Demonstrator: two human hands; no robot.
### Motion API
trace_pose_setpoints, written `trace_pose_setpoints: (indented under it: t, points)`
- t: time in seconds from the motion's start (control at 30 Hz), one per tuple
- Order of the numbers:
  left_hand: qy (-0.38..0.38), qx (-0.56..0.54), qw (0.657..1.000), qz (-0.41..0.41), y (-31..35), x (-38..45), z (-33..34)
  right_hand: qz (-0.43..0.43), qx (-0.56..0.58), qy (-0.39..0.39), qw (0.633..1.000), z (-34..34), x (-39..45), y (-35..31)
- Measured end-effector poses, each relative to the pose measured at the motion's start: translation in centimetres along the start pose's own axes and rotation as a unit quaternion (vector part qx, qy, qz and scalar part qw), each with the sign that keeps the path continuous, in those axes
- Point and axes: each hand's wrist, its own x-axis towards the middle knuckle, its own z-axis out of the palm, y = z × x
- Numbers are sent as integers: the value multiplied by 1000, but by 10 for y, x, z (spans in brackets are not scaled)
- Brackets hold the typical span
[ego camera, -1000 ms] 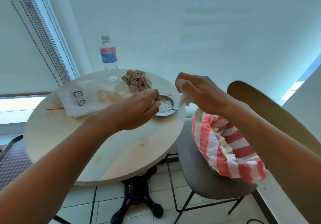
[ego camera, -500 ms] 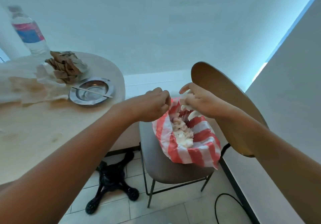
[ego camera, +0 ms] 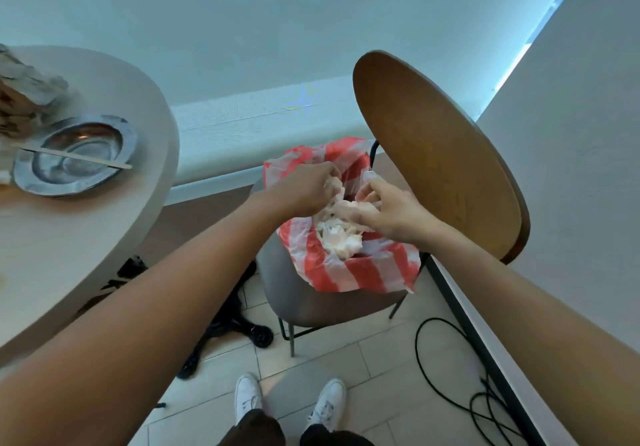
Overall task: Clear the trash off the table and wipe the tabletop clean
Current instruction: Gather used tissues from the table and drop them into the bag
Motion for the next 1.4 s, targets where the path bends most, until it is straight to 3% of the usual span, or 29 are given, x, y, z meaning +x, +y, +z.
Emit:
trace_pose_setpoints:
  t: [0.2, 0.47, 0.9, 1.4]
  points:
    - [4, 2, 1000, 23, -6, 5, 2, -20, -29, 2, 999, -2, 8, 11]
    - [45, 29, 997, 53, 9, -21, -48, -84, -135, -15, 987, -23, -3, -23]
    - [145, 55, 988, -5, -2, -120, -123, -220, -251, -1, 943, -48, -24, -137]
    - [220, 50, 973, -39, -112, -265, -189, -316, -262, 5, 912, 45, -38, -272]
